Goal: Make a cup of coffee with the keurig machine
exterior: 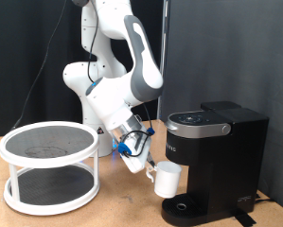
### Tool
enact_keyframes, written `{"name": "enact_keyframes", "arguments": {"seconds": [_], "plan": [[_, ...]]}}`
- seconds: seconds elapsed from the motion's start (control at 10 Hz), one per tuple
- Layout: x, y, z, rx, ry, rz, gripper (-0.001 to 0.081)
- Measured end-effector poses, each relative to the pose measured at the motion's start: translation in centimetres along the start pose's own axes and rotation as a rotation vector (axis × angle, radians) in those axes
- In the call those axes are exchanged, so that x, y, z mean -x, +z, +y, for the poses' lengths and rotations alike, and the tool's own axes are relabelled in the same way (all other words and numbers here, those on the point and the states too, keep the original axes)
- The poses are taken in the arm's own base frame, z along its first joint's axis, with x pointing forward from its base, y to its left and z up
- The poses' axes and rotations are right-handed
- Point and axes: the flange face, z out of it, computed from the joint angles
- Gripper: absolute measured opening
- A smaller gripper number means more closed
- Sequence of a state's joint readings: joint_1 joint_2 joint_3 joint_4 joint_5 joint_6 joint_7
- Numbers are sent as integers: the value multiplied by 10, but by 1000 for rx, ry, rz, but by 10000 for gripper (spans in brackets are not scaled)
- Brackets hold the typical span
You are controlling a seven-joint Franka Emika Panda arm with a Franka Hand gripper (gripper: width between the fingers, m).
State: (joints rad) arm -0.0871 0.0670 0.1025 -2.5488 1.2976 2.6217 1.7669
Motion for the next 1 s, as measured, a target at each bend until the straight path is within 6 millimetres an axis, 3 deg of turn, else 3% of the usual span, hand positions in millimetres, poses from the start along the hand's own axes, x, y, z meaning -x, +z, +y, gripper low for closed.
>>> {"name": "enact_keyframes", "arguments": {"seconds": [0.5,1.0], "plan": [[12,29,0,5,-9,-15,0],[11,39,6,24,-34,-16,0]]}}
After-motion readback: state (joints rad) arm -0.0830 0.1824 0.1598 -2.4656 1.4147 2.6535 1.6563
